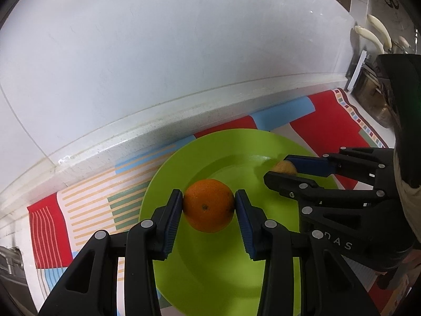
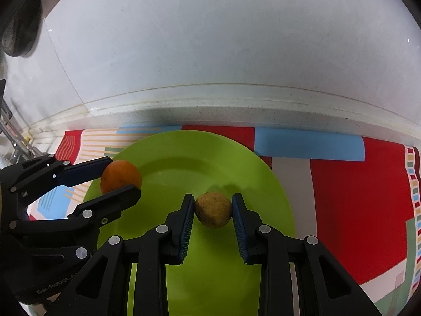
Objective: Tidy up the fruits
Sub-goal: 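Open both tools to release the orange and yellow fruit onto the green plate, then withdraw both tools from the plate back toward the remaining fruits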
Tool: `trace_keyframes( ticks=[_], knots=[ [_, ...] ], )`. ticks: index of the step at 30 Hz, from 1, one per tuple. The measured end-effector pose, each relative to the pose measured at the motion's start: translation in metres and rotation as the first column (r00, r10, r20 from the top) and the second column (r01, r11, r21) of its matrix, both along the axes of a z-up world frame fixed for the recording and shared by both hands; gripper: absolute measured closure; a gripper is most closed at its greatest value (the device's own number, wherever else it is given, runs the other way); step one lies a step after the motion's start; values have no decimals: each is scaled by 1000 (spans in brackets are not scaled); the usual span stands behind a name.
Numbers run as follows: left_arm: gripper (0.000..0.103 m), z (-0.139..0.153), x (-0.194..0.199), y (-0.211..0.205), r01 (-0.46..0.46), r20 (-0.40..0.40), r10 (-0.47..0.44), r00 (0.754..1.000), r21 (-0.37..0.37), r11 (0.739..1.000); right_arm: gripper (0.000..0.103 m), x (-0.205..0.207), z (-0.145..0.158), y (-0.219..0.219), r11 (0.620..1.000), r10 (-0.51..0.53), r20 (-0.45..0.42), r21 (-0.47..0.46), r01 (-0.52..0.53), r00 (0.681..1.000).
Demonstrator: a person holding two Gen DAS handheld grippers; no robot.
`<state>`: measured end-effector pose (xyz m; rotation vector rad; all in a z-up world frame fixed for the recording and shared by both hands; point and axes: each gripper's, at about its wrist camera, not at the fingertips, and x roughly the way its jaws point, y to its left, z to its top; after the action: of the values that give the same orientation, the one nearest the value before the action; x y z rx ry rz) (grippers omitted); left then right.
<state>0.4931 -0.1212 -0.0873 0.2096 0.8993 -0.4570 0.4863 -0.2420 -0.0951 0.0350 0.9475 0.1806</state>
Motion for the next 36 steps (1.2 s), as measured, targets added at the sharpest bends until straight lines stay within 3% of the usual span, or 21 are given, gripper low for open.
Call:
trace_keyframes(
  ticks=[5,14,19,22,29,32,36],
  knots=[
    [60,1,-2,3,-21,7,21,1000,3,1000,68,-2,2,2,1000,-5,12,-14,5,1000],
    [48,30,-24,14,-55,67,56,996,-16,998,68,-24,28,-6,999,-35,58,14,34,998],
    [43,50,-46,21,-76,107,79,991,-36,996,68,-45,48,-6,999,-39,91,24,37,995],
    [38,62,-61,28,-99,128,104,986,-50,994,59,-60,60,-6,999,-45,115,27,43,992],
    [30,87,-102,44,-141,189,152,970,-69,988,58,-102,87,2,998,-64,186,4,64,980],
    [27,96,-119,49,-156,206,169,964,-74,985,50,-121,95,6,997,-70,212,5,71,975],
    [21,108,-146,56,-175,245,189,951,-75,982,49,-146,106,13,997,-71,246,-1,74,967]
  ],
)
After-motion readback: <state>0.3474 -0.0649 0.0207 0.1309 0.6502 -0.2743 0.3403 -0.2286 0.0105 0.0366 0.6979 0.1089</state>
